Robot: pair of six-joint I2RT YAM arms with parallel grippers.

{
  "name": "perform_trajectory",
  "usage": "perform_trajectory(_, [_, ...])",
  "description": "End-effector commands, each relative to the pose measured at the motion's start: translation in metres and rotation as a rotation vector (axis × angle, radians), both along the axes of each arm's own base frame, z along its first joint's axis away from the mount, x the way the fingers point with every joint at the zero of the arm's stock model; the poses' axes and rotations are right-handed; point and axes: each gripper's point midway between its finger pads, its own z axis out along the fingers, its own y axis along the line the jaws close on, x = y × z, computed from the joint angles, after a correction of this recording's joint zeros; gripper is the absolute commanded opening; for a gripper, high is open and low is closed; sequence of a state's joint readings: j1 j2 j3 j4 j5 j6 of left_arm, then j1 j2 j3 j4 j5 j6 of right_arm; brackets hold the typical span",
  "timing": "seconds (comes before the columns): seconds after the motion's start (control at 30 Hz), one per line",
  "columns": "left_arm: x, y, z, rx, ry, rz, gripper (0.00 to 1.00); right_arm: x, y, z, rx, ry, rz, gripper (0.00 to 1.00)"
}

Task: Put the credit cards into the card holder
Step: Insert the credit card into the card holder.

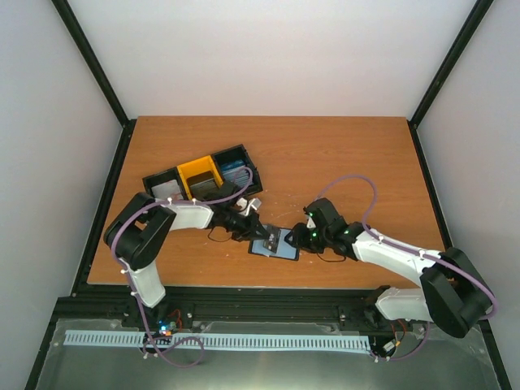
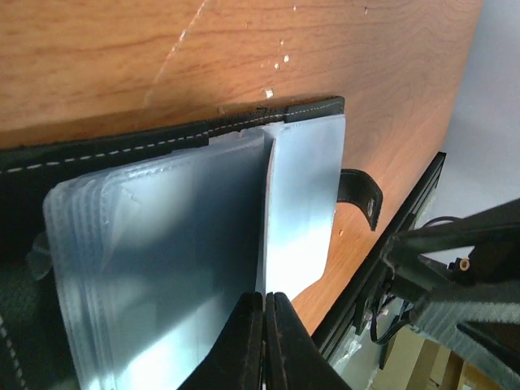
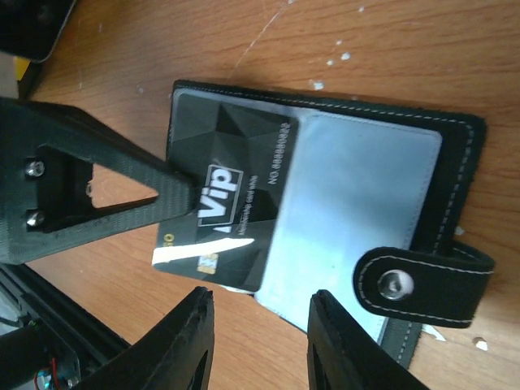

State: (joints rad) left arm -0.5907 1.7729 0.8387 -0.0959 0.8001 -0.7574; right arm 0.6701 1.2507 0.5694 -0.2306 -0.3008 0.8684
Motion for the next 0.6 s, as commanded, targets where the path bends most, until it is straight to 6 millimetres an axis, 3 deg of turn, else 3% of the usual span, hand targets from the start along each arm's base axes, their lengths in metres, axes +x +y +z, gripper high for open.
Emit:
perform_trajectory(0.0, [0.003, -0.009, -0.005, 0.002, -0.009, 0.016, 0.01, -0.006, 0.010, -0.003, 0.009, -0.010, 0.071, 0.33])
perform_trajectory(0.17, [0.000, -0.011, -0.008, 0.012, -0.008, 0.020, 0.01, -0.009, 0.004, -0.019, -0.077, 0.032, 0.077, 0.33])
perform_trajectory(0.43, [-0.001, -0.012, -0.014, 0.017, 0.001, 0.018, 0.01, -0.004, -0.027, -0.031, -0.246, 0.047, -0.032, 0.33])
perform_trajectory(0.57, [-0.002, -0.013, -0.012, 0.010, -0.009, 0.015, 0.01, -0.006, -0.032, -0.036, -0.263, 0.061, -0.053, 0.34])
